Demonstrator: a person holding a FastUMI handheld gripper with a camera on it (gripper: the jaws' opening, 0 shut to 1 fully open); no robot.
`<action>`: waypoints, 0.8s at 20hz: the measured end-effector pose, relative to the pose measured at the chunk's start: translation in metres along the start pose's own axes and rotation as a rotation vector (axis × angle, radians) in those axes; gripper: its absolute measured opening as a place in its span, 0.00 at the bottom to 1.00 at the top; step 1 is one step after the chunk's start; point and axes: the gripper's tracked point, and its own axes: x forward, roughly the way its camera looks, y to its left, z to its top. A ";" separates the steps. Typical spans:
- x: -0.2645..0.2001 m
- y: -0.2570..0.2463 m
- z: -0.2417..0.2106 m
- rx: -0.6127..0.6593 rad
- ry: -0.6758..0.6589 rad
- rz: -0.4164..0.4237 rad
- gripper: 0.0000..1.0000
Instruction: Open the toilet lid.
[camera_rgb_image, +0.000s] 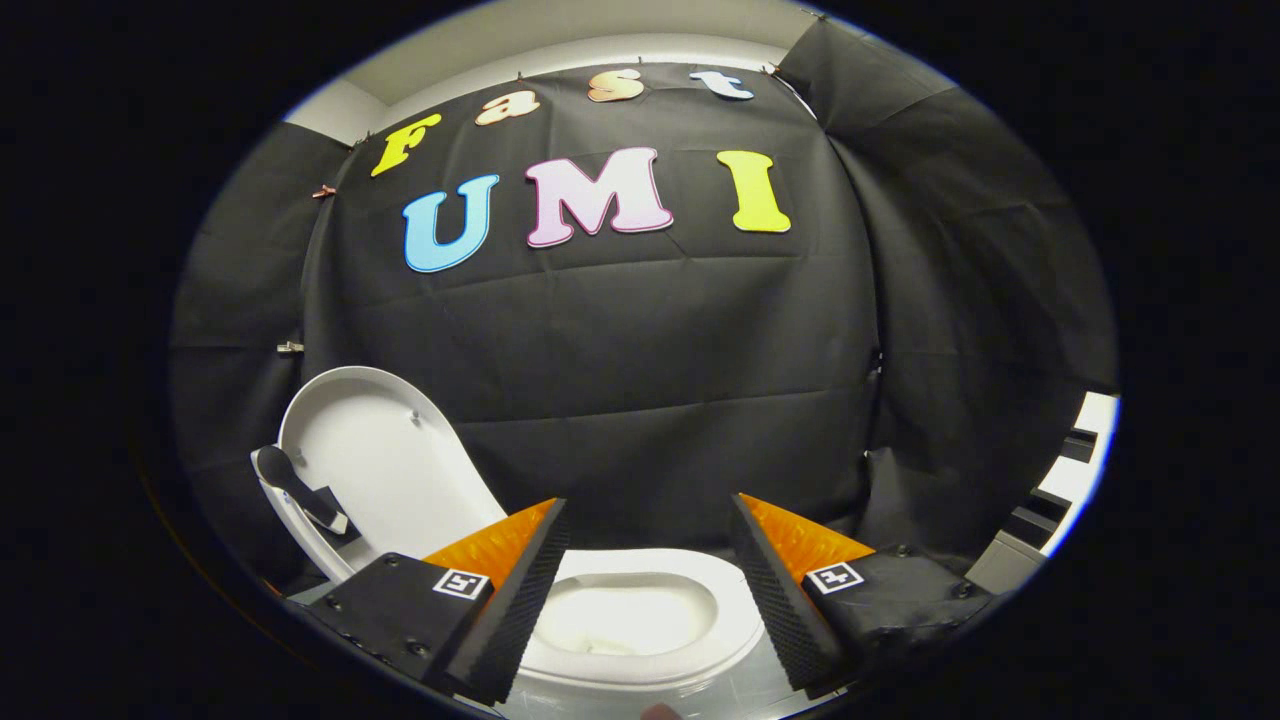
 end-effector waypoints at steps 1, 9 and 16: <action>-0.001 0.000 -0.001 0.003 0.003 0.001 0.99; -0.005 0.009 -0.004 -0.025 0.004 0.019 0.99; -0.007 0.009 -0.007 -0.023 0.017 0.025 0.99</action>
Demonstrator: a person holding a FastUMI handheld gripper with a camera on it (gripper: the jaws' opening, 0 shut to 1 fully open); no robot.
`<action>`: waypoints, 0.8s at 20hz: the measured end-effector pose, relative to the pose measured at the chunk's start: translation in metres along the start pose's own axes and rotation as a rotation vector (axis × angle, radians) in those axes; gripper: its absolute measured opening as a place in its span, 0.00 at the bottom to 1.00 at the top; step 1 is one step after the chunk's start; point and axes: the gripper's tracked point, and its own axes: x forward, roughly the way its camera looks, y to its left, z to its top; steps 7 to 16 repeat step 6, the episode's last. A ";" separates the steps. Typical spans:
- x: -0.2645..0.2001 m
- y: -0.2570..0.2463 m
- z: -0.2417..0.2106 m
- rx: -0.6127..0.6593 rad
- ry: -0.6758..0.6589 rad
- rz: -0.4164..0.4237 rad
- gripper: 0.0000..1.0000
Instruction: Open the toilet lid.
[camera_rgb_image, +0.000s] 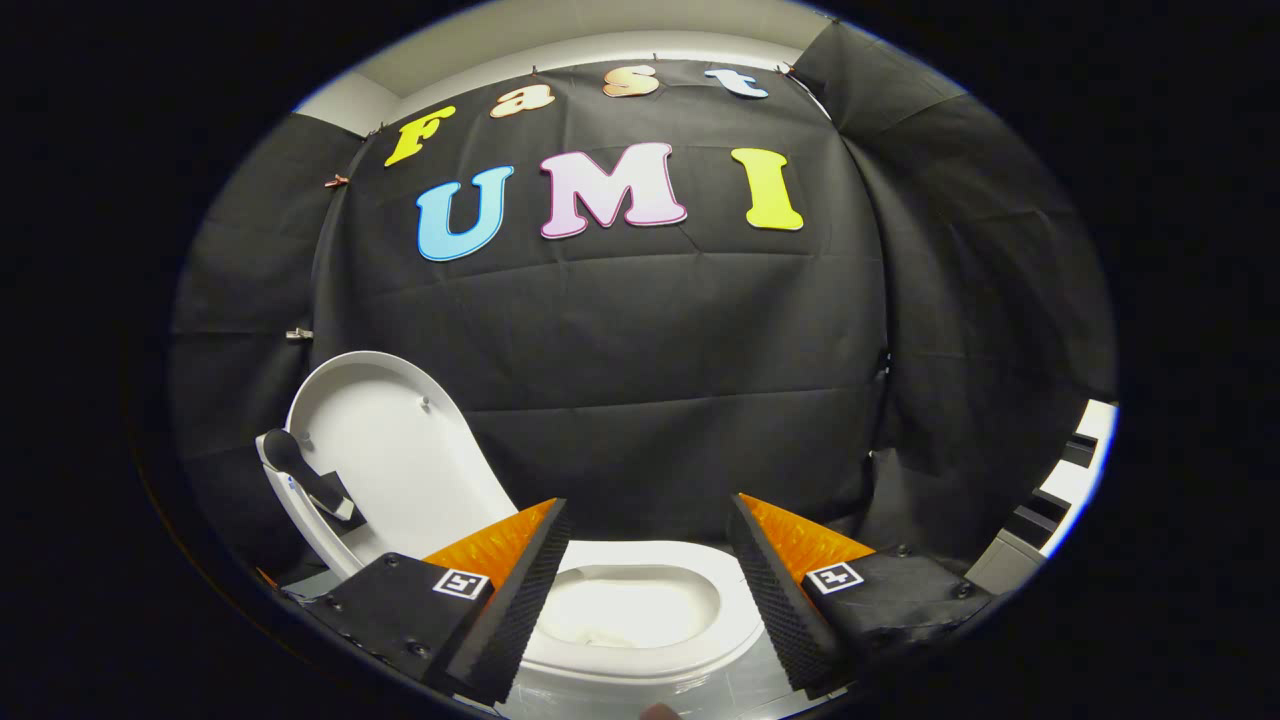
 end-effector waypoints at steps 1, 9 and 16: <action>0.000 0.000 -0.001 0.001 0.001 0.000 0.99; 0.000 0.000 -0.003 -0.006 0.006 0.003 0.99; 0.000 0.000 -0.003 -0.006 0.006 0.003 0.99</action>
